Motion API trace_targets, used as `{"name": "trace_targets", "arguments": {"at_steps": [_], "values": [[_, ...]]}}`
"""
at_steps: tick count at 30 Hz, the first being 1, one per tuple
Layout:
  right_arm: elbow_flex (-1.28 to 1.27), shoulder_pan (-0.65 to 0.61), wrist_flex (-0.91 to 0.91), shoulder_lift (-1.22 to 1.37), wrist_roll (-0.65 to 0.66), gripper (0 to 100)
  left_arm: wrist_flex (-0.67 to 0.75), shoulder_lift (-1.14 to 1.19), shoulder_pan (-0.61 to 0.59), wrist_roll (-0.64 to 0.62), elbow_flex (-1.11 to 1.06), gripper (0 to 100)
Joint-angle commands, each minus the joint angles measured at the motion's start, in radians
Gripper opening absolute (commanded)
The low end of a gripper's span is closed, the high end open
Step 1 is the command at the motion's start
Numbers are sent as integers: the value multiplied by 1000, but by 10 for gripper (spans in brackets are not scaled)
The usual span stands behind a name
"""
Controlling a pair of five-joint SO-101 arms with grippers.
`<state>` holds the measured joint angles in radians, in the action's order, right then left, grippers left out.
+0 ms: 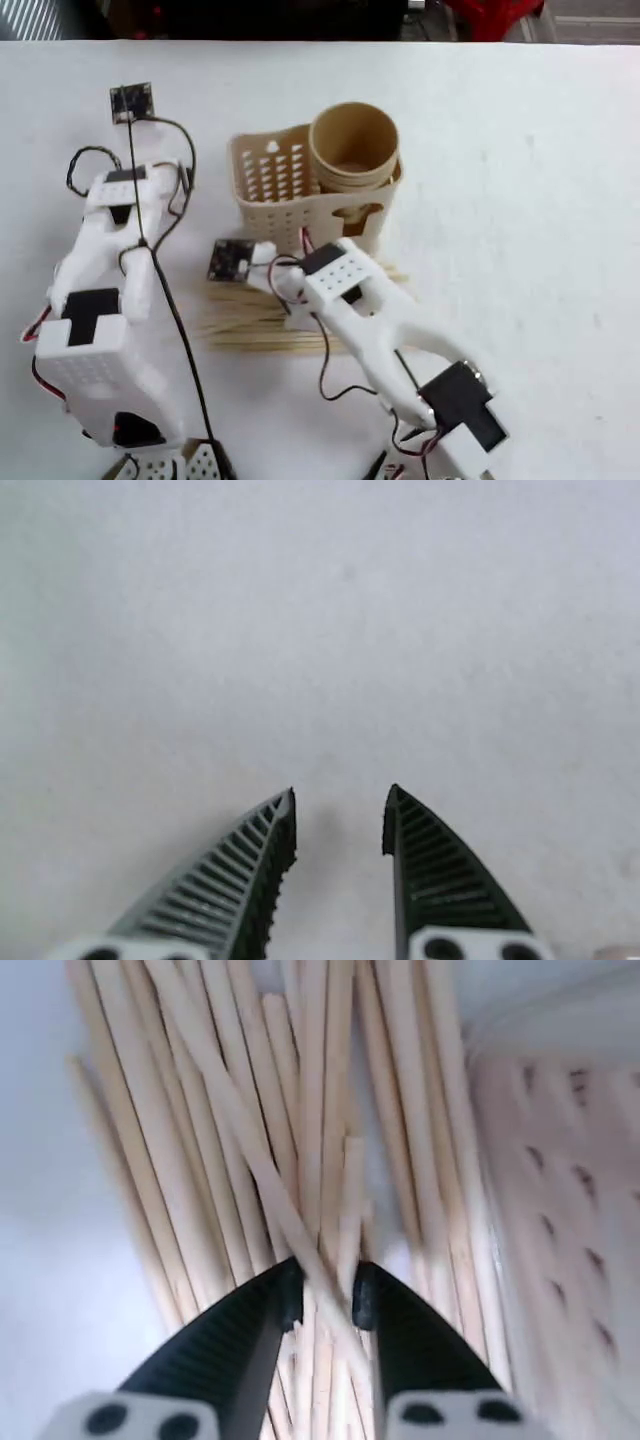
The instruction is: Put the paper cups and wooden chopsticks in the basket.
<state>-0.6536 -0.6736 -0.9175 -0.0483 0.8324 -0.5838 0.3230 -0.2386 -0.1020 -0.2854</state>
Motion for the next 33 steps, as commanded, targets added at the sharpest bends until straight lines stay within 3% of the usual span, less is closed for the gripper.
{"name": "trace_targets", "arguments": {"at_steps": [1,15,26,33], "values": [[21,24,-39,-108,-6,14,-5,-10,19,12,43,158],[-17,27,-81,-216,-29,16,-5,-10,19,12,44,158],[-17,102,-249,-835,-193,15,-3,-10,18,12,48,159],[80,111,-320,-966,-258,15,-3,-10,18,12,44,158]]}}
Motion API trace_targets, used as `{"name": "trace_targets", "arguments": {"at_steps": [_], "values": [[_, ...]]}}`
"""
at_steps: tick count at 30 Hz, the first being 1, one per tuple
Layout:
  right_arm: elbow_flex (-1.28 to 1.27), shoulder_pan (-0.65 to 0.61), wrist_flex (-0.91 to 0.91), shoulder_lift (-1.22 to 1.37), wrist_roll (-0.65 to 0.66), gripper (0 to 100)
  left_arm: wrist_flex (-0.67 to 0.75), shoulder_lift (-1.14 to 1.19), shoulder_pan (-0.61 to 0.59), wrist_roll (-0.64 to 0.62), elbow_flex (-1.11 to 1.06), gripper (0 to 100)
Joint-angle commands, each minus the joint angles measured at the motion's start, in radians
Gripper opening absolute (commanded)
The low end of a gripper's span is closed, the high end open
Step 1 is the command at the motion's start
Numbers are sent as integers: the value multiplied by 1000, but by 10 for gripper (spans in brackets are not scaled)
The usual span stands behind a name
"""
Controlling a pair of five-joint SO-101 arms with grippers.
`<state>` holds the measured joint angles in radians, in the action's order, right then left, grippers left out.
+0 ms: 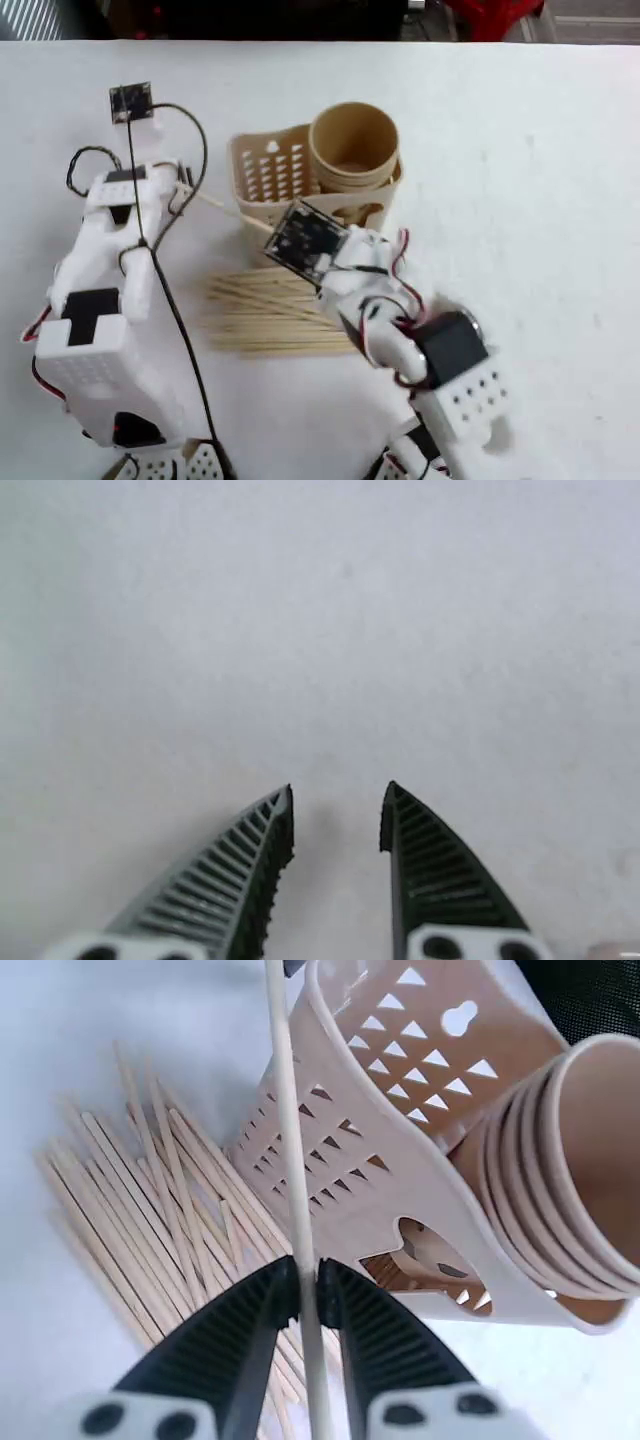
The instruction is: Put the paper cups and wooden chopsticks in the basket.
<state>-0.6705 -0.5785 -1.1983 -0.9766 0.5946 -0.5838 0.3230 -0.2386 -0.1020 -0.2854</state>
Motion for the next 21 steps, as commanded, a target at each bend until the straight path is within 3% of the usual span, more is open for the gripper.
{"name": "trace_targets", "arguments": {"at_steps": [1,4,9,13,18,21], "values": [[143,27,-76,-36,-20,15,-3,-10,16,12,44,158],[226,61,-193,-38,54,15,-5,-16,-18,5,51,158],[152,122,-292,-47,147,15,-5,-13,-64,-9,84,158],[97,213,-288,-48,195,15,-3,-16,-130,-164,91,161],[137,219,-216,-82,121,15,-3,-8,-124,-143,89,161],[222,151,-245,-122,55,15,-3,-8,-113,-126,83,161]]}}
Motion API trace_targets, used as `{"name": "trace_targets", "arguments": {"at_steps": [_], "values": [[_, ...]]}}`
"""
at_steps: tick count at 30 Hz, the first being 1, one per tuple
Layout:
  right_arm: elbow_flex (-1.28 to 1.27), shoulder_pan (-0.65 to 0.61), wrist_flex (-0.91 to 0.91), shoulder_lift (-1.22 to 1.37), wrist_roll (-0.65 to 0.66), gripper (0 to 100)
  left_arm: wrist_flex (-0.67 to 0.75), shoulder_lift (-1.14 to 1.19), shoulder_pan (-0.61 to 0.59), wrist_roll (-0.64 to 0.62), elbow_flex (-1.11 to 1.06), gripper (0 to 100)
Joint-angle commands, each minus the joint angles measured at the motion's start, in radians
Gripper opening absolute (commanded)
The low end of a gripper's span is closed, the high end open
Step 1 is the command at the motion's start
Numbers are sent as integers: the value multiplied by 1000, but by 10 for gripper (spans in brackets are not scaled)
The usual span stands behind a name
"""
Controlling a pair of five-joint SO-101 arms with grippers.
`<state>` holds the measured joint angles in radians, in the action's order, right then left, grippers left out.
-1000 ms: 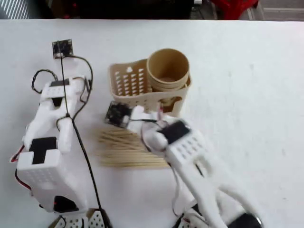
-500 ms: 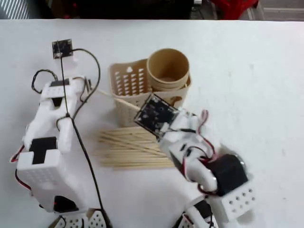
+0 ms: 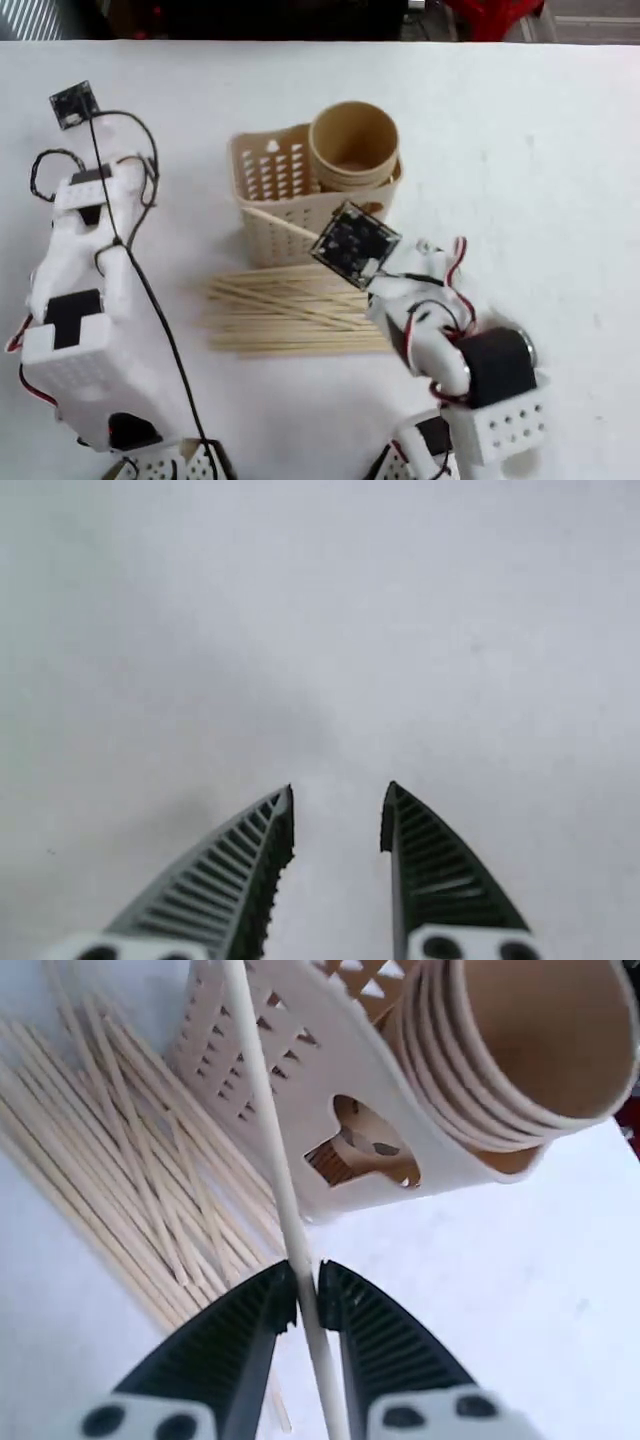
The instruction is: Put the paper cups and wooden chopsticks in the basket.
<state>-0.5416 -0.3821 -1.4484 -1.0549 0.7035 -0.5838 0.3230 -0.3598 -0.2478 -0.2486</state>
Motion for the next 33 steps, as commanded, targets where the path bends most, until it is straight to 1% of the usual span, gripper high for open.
{"name": "trace_targets", "arguments": {"at_steps": [1,3,5,8,13,16,19,21,23,25,27,31,33], "values": [[120,-81,-2,-59,-75,15,-3,-8,12,25,44,161],[172,-157,-8,-81,-129,15,-3,-8,13,29,44,161],[212,-206,-5,-85,-175,15,-3,-8,13,29,44,161],[241,-229,-2,-65,-199,15,-3,-7,13,29,43,161],[245,-228,-2,-44,-206,15,-3,-7,13,29,43,161],[255,-214,50,-47,-275,15,-3,-7,13,29,43,161],[255,-143,157,-39,-364,15,-5,-7,24,29,43,161],[249,-114,203,-39,-393,15,-5,-7,24,29,43,161],[233,-122,179,-30,-371,15,-5,-7,24,29,43,161],[221,-150,97,-13,-292,15,-5,-7,24,29,43,161],[196,-236,13,-8,-144,15,-5,-7,25,29,43,161],[183,-440,-82,-51,-55,15,-5,-7,39,31,43,161],[175,-466,-116,-58,0,15,-5,-7,38,31,41,161]]}}
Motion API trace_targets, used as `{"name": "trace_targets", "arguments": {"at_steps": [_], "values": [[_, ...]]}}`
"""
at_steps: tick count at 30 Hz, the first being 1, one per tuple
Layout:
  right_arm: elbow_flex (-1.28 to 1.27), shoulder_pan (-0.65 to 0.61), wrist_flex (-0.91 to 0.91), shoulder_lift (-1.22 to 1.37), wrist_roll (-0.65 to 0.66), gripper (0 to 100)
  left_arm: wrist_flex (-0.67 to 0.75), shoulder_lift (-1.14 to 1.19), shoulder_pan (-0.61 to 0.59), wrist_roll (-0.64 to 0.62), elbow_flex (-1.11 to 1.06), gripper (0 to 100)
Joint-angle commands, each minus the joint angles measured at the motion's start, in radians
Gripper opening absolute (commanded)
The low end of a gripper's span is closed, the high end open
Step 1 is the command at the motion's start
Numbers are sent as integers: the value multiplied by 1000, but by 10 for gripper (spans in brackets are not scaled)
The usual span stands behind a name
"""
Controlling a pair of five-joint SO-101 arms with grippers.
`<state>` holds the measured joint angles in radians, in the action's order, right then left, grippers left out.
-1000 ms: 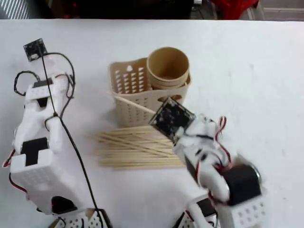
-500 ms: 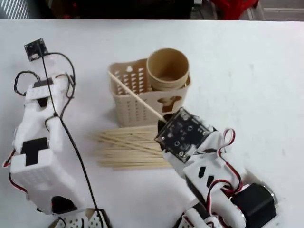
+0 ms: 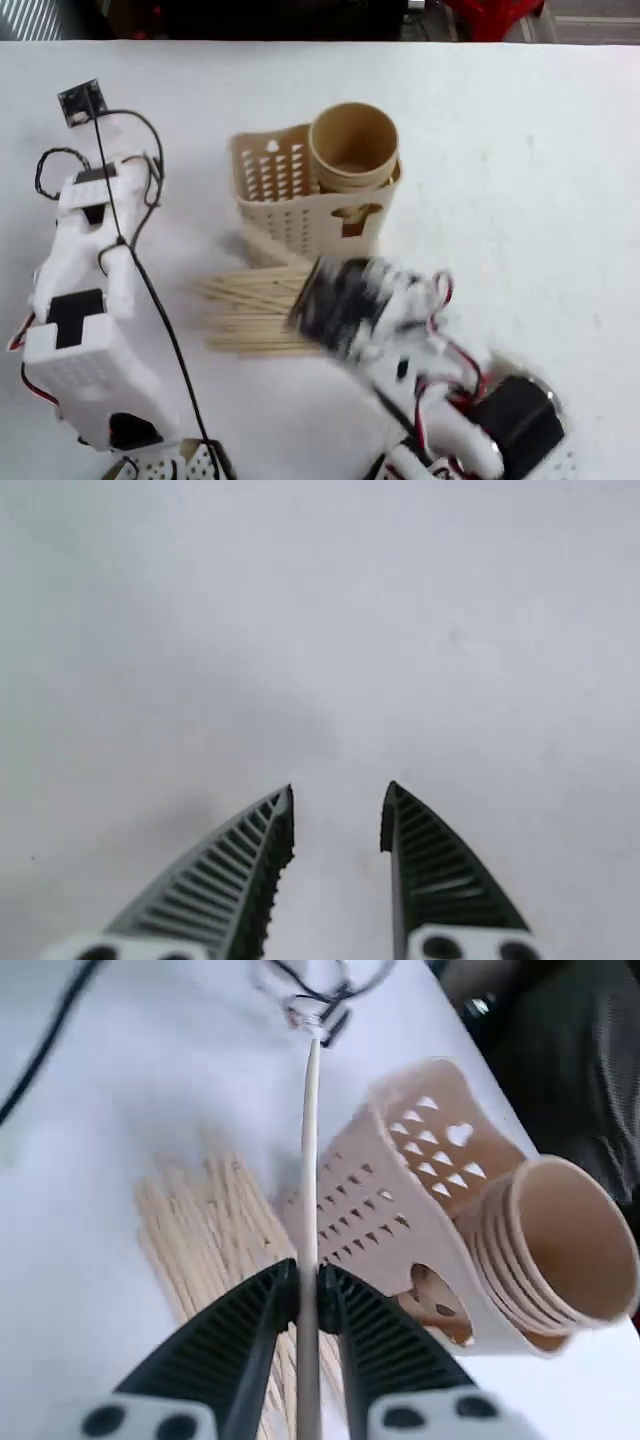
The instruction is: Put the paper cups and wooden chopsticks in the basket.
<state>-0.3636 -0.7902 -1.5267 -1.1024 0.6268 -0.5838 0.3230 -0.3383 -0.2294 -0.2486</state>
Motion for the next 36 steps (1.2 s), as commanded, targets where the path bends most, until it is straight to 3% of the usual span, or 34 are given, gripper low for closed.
{"name": "trace_targets", "arguments": {"at_steps": [1,6,12,16,20,26,30,36], "values": [[-20,-58,-45,-2,98,15,-5,-7,15,12,41,161],[-227,-18,42,84,158,15,-6,-7,16,12,41,161],[-520,196,364,283,244,15,-18,-7,16,12,41,161],[-592,278,467,415,285,16,-17,-7,16,12,41,161],[-600,271,470,493,301,45,-15,-7,18,12,41,161],[-595,263,473,513,301,222,-18,-7,18,12,41,161],[-568,213,476,522,282,197,-18,-7,18,12,41,161],[-505,35,561,564,187,187,-18,-7,18,12,41,161]]}}
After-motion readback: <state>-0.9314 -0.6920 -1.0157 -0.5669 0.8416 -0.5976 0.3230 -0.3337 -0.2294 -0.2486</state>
